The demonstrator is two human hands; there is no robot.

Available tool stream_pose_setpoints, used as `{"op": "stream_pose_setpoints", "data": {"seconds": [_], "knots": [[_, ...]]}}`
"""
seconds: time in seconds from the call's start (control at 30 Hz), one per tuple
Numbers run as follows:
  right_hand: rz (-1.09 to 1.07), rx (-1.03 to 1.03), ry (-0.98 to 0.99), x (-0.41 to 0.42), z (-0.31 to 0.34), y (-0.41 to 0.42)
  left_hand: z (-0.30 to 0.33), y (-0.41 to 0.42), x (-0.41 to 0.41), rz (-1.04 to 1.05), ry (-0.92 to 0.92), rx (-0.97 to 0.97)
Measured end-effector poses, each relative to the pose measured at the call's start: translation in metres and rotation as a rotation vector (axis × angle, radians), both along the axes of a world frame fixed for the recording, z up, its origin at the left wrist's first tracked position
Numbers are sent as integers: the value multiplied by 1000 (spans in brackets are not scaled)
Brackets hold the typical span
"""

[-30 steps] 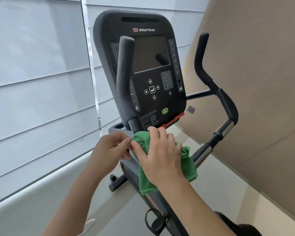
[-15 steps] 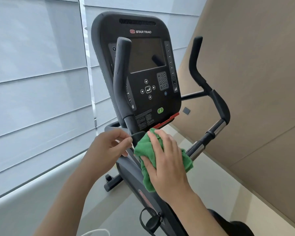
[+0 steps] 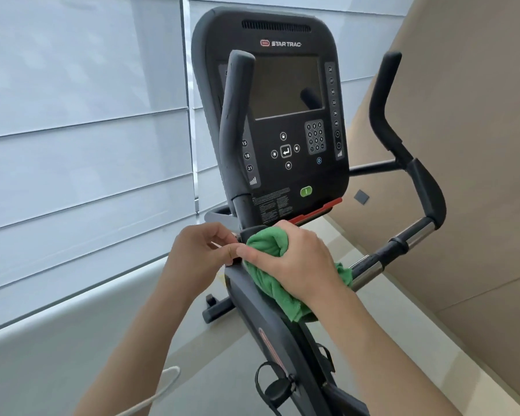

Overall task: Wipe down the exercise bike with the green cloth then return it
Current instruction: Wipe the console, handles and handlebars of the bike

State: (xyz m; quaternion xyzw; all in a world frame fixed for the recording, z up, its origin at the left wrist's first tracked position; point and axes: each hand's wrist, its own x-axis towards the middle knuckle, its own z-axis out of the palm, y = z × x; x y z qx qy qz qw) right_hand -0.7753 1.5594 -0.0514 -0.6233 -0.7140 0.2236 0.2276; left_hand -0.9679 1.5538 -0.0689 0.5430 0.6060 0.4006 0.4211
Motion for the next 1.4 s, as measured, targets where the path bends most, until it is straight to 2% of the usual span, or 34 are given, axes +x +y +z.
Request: {"op": "stream_pose_setpoints", "data": {"seconds": [0.13, 0.27, 0.33, 0.4, 0.5, 0.67, 0.83, 0.97, 1.07, 1.27, 1.4], "knots": [[65, -94, 208, 6, -1, 14, 2, -5, 4, 12, 20, -34], [-2, -91, 383, 12, -3, 16, 9, -16, 13, 38, 103, -18], [-80, -17, 425, 16, -6, 10, 15, -22, 15, 46, 146, -1], [-135, 104, 389, 22, -11, -5, 20, -28, 17, 37, 164, 8], [-102, 259, 416, 42, -9, -45, 24, -40, 19, -1, 177, 3], [-172, 368, 496, 74, 2, -92, 20, -48, 16, -22, 176, 3], [-94, 497, 357, 50, 12, -66, 20, -43, 22, 15, 169, 42], [20, 346, 90, 6, -18, -46, 20, -35, 20, 9, 168, 49], [29, 338, -53, 16, -31, -56, 19, -28, 18, -6, 149, 20], [77, 374, -43, 57, -55, -107, 16, -19, 15, -16, 96, -35], [47, 447, 31, 43, -50, -89, 14, -13, 14, -9, 76, -51]]}}
